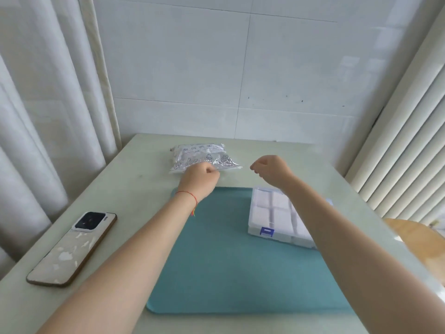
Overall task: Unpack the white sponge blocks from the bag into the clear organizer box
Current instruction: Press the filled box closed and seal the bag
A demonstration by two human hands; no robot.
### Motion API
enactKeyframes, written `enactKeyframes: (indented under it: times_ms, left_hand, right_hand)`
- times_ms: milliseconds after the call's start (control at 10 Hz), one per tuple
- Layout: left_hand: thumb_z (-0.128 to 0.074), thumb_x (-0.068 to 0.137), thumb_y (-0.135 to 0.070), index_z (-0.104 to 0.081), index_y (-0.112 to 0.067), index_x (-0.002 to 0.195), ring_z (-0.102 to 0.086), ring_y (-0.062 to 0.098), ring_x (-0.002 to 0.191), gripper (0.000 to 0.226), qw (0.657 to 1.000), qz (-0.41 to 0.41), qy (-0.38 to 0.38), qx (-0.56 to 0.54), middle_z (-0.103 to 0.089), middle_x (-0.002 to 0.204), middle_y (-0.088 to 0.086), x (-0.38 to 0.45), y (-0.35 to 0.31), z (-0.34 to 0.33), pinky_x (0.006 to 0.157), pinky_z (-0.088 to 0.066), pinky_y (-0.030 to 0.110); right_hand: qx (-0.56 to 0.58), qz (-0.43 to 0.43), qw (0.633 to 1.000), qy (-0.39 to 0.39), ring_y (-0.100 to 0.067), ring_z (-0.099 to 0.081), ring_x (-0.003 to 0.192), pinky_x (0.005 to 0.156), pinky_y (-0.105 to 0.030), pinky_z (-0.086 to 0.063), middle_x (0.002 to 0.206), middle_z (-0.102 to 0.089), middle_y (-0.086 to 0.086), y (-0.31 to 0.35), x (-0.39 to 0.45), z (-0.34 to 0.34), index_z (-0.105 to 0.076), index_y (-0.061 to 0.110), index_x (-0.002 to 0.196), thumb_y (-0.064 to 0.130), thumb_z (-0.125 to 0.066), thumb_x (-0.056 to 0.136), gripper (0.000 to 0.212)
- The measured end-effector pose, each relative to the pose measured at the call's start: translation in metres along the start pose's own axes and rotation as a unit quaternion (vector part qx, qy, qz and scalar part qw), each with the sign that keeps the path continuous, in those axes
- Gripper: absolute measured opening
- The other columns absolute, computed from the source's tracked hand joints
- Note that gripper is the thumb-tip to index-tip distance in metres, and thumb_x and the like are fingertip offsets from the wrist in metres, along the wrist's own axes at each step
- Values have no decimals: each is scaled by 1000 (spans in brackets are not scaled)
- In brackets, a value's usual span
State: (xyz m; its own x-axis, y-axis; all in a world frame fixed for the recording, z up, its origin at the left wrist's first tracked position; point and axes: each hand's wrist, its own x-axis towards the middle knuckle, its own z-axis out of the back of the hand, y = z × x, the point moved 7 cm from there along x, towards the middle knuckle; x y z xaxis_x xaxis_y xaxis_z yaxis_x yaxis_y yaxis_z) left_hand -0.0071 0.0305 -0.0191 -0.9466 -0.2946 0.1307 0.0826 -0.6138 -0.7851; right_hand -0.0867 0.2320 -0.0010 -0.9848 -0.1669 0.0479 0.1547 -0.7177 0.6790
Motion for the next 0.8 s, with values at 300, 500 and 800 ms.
enactKeyframes:
  times_ms: [300, 500, 800]
  left_hand:
    - [-55, 79, -46, -53, -13, 74, -64, 32, 73, 33, 969, 76, 231, 34, -57, 75, 8, -64, -26, -95, 75, -60, 46]
    - [-49, 94, -30, -57, -11, 85, -58, 26, 72, 22, 983, 90, 159, 27, -56, 71, 6, -75, -19, -96, 52, -50, 26]
    - [-49, 91, -33, -59, -10, 81, -55, 27, 64, 27, 988, 100, 119, -4, -60, 68, 8, -68, -20, -89, 52, -44, 24]
  right_hand:
    - [-402, -25, 893, 203, -31, -30, 139, 104, -50, -37, 149, -28, -5, -60, -114, 39, -11, 35, 152, 70, -81, 52, 127]
    - [-416, 41, 905, 81, -31, -43, 126, 93, -41, -40, 134, -44, -5, -67, -117, 41, -34, 30, 142, 56, -75, 72, 85]
    - [-418, 75, 905, 26, -29, -44, 123, 101, -43, -39, 130, -47, -7, -60, -109, 24, -43, 22, 133, 39, -65, 89, 53]
